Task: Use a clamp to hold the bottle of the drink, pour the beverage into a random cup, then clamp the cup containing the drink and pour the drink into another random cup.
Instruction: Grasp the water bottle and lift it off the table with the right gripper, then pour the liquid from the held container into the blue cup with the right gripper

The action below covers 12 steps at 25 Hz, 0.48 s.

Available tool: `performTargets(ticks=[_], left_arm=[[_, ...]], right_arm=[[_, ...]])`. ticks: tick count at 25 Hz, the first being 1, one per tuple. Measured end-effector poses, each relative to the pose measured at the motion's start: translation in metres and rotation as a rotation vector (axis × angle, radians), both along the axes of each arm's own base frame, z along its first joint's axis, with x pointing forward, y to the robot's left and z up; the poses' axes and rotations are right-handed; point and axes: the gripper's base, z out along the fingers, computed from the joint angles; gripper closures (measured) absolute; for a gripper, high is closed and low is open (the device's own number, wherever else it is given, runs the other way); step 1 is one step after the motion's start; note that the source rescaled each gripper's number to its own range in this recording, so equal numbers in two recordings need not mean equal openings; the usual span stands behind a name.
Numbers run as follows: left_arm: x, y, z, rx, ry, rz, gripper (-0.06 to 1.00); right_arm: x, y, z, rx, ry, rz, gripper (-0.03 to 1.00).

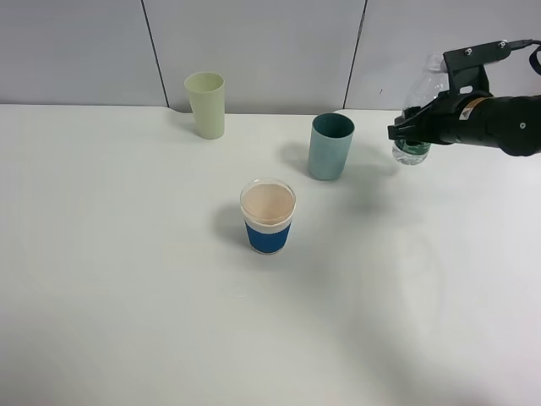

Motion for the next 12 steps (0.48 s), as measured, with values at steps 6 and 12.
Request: performTargets(ticks=[6, 12], left_arm=[[0.000, 0.000, 0.000, 0.000, 0.000, 0.000, -0.06], [0.000, 0.000, 0.000, 0.000, 0.000, 0.000, -0.06]], right_arm=[[-0.012, 0.014, 0.037, 0.018, -0.062, 0.034, 0.94], [-0.028, 0.030, 0.066, 0.004, -0.102, 0.099, 0.94]])
